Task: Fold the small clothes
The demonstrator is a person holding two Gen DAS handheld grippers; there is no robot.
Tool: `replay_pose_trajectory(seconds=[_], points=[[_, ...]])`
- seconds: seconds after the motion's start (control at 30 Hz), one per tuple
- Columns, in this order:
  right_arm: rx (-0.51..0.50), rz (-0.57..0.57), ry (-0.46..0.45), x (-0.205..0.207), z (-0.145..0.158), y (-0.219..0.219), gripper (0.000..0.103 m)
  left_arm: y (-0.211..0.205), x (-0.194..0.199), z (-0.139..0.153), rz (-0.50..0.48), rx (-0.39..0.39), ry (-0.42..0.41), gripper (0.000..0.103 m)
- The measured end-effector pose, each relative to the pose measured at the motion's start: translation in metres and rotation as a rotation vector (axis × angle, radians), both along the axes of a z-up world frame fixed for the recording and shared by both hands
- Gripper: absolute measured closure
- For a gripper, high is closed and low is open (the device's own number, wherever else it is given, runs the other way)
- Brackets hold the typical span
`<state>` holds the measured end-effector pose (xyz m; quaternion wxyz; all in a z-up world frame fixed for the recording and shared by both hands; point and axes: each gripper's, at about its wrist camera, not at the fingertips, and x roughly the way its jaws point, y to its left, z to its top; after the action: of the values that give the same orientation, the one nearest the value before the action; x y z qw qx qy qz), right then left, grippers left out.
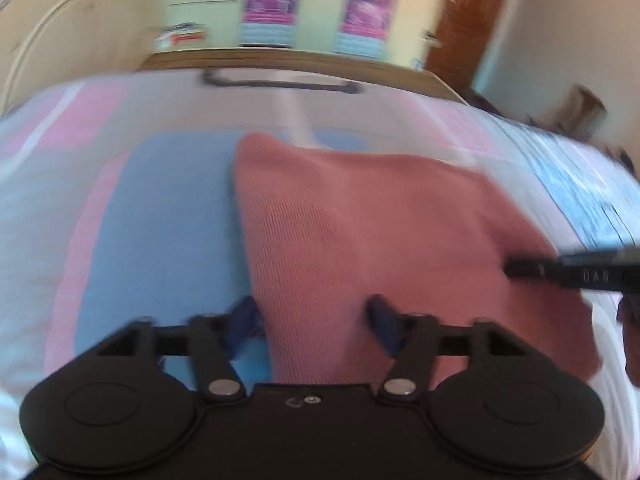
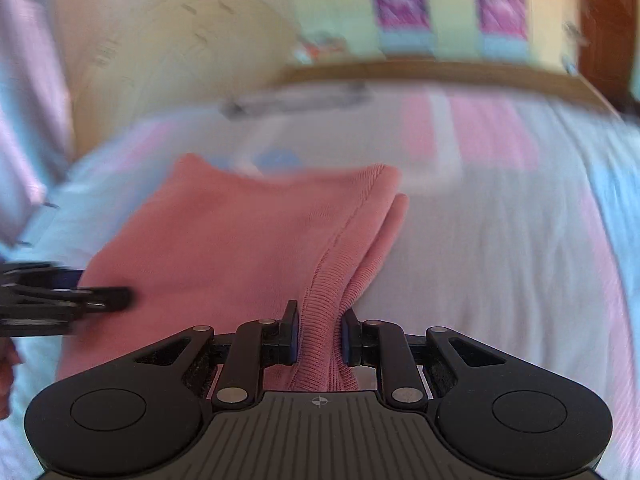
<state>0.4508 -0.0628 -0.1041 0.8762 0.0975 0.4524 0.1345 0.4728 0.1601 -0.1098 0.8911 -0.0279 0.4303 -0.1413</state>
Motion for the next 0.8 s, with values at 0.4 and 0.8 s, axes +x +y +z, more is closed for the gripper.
replay_pose_trajectory(seconds=[0.4,0.8], points=[[-0.101,-0.071,-0.064,-0.015,0.011,-0.02,0.055,0.035,-0.026,0.015,0.065,-0.1,-0.081,0.064],[-0.276,0.111,-0.062,-0.013,-0.003,0.005,0.1,0.001,-0.026,0.0,-0.081,-0.144,-0.011,0.081]])
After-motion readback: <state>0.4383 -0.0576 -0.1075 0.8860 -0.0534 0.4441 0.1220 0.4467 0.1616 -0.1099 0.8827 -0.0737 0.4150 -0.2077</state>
